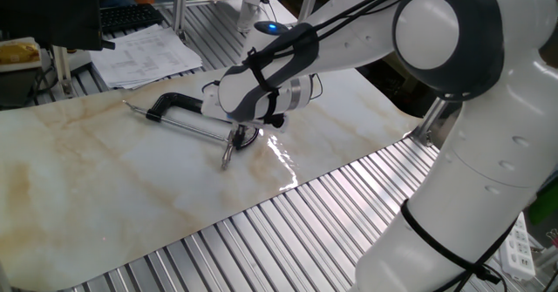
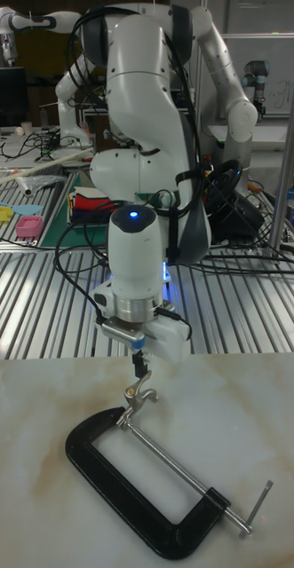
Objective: Turn off the water tap
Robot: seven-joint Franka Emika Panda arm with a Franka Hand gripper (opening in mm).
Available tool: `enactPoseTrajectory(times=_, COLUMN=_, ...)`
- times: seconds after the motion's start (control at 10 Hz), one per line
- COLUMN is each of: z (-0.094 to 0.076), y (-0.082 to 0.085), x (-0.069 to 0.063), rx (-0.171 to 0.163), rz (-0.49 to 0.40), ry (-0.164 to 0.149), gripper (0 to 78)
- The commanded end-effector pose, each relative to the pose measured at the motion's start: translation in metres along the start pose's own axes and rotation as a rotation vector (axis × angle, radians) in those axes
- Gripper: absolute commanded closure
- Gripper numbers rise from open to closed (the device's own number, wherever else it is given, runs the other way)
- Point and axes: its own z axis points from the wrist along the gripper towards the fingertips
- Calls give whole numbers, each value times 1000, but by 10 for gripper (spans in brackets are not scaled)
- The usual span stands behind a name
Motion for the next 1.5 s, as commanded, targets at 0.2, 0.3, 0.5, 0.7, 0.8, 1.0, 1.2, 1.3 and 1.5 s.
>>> enactPoseTrajectory(times=0.2, z=-1, y=5, x=0, rx=-4, rz=80, ry=-7, gripper=776)
enactPoseTrajectory(times=0.3, z=-1, y=5, x=0, rx=-6, rz=102, ry=-6, gripper=776)
enactPoseTrajectory(times=0.5, z=-1, y=5, x=0, rx=-6, rz=139, ry=-6, gripper=776)
enactPoseTrajectory(times=0.7, z=-1, y=5, x=0, rx=-5, rz=147, ry=-5, gripper=776)
enactPoseTrajectory(times=0.8, z=-1, y=5, x=0, rx=-4, rz=145, ry=-4, gripper=776)
enactPoseTrajectory(times=1.0, z=-1, y=2, x=5, rx=10, rz=39, ry=-14, gripper=776)
enactPoseTrajectory(times=1.2, z=-1, y=-1, x=10, rx=28, rz=-56, ry=-28, gripper=776)
enactPoseTrajectory(times=1.3, z=-5, y=-5, x=12, rx=29, rz=-120, ry=-21, gripper=776)
enactPoseTrajectory(times=1.5, z=-13, y=-15, x=16, rx=26, rz=-207, ry=-13, gripper=776)
